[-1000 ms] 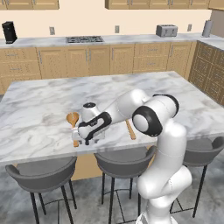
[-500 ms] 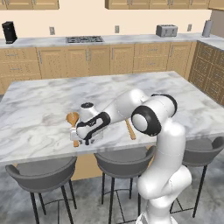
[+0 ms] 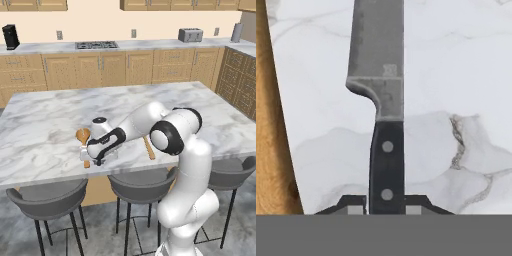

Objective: Pick up the metallic utensils from the counter and place them in the open drawer. Make sure not to pick up any wooden utensils.

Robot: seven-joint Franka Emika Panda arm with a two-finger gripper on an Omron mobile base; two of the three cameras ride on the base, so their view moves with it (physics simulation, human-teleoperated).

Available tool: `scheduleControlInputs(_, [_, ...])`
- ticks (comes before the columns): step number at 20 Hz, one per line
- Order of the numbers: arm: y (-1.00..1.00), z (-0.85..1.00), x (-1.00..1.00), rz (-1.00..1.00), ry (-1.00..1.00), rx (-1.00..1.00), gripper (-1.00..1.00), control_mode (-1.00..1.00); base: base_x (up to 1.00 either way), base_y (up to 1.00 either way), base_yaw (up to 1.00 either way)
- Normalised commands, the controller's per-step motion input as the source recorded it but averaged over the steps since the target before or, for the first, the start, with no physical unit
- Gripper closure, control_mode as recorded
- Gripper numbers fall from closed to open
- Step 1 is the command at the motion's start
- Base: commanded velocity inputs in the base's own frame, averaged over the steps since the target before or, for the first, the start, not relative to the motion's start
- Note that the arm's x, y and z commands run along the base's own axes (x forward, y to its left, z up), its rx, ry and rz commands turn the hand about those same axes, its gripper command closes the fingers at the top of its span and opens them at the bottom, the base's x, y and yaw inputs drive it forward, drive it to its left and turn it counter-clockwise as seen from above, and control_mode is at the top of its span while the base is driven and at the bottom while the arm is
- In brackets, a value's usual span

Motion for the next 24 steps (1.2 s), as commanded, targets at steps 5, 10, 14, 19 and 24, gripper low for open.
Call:
scheduleControlInputs(5, [-0.27, 0.3, -0.05, 0.02, 0.0, 0.01, 1.0, -1.0, 0.0, 0.0, 0.0])
scheduleControlInputs(10, [-0.53, 0.98, -0.21, 0.03, 0.0, 0.02, 1.0, -1.0, 0.0, 0.0, 0.0])
scheduleControlInputs(14, [-0.57, 1.0, -0.11, 0.03, 0.0, 0.01, 1.0, -1.0, 0.0, 0.0, 0.0])
scheduleControlInputs(19, [-0.65, 1.0, -0.41, 0.05, 0.0, 0.01, 1.0, -1.0, 0.0, 0.0, 0.0])
scheduleControlInputs(24, [-0.63, 0.97, -0.78, 0.07, -0.01, 0.0, 1.0, -1.0, 0.0, 0.0, 0.0])
